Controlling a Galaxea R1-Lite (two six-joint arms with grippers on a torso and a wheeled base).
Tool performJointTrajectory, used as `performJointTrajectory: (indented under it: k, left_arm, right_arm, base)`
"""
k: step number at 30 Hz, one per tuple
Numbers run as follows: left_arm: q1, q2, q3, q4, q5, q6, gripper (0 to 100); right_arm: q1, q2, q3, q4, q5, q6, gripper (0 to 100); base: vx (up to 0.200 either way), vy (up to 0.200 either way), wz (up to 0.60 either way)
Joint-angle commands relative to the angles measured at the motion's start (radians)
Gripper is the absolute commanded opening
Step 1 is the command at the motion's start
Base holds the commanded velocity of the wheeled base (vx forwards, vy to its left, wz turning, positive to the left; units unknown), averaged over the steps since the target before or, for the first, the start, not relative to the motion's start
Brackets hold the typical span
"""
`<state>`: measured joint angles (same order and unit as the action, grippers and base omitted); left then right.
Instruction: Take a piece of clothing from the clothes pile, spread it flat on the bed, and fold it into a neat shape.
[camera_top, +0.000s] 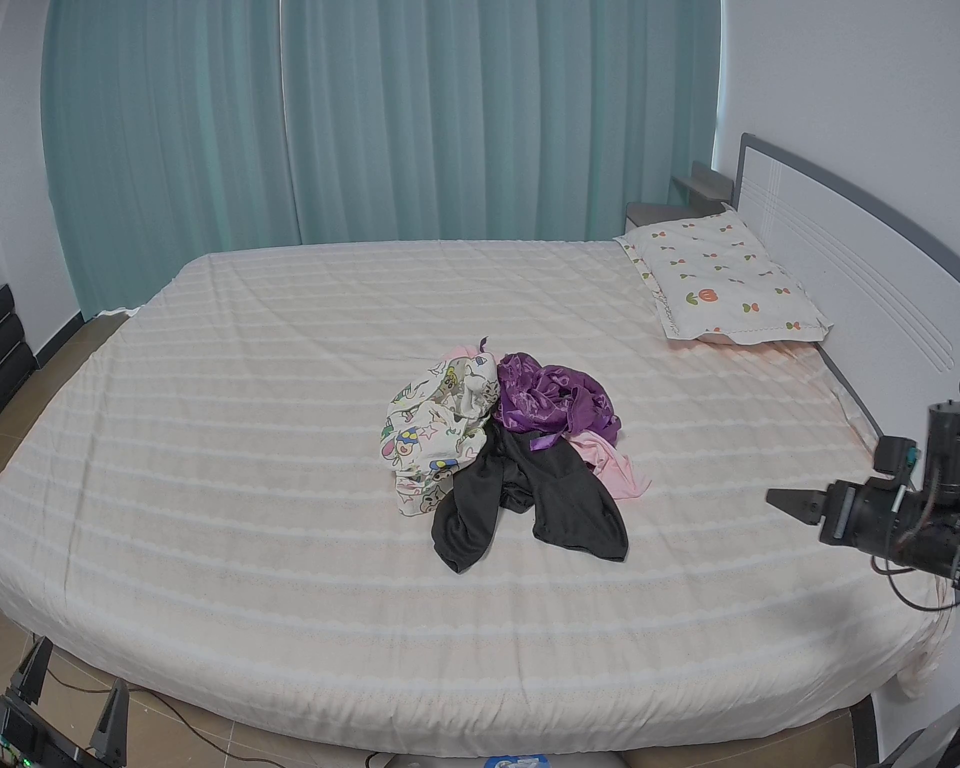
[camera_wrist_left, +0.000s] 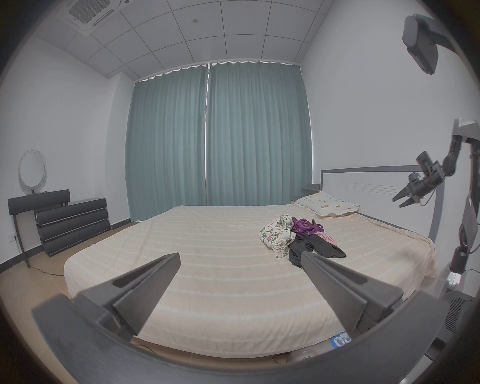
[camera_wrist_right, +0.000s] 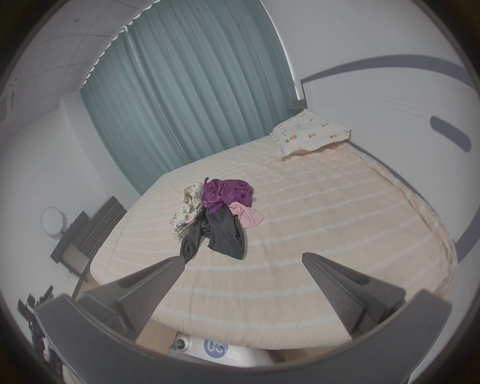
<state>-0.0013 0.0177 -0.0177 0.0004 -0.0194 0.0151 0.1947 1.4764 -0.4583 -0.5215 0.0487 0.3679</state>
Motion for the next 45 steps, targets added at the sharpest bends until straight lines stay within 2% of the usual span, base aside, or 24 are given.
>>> performJointTrajectory:
  k: [1,6,8,15,27,38,39,45]
  left_arm:
    - [-0.002,-0.013,0.016,0.001,-0.001,-0.001,100]
    - [0.0,-0.013,0.016,0.001,-0.002,-0.001,100]
    - [0.0,-0.013,0.016,0.0,-0.002,-0.001,100]
    - [0.0,-0.013,0.016,0.0,-0.002,-0.001,100]
    - [0.0,-0.013,0.016,0.001,-0.001,-0.003,100]
    - [0.0,-0.013,0.016,0.001,-0.001,-0.004,100]
    - [0.0,-0.013,0.016,0.003,-0.001,-0.004,100]
    - [0.0,-0.013,0.016,0.001,-0.001,-0.004,100]
  right_arm:
    - [0.149,0.601,-0.24,-0.244,-0.104,0.204,100]
    - [0.183,0.762,-0.333,-0.305,-0.184,0.212,100]
    - [0.183,0.814,-0.375,-0.321,-0.193,0.212,100]
    - [0.181,0.946,-0.507,-0.321,-0.198,0.21,100]
    - [0.183,1.045,-0.698,-0.236,-0.196,0.209,100]
    - [0.203,1.139,-0.815,-0.229,-0.182,0.198,100]
    - [0.204,1.144,-0.82,-0.226,-0.179,0.197,0]
    - [0.204,1.144,-0.835,-0.189,-0.159,0.204,0]
  base:
    - [0.0,0.0,0.0]
    - [0.0,0.0,0.0]
    - [0.0,0.0,0.0]
    - [0.0,0.0,0.0]
    - [0.0,0.0,0.0]
    - [0.0,0.0,0.0]
    - [0.0,0.0,0.0]
    - [0.0,0.0,0.0]
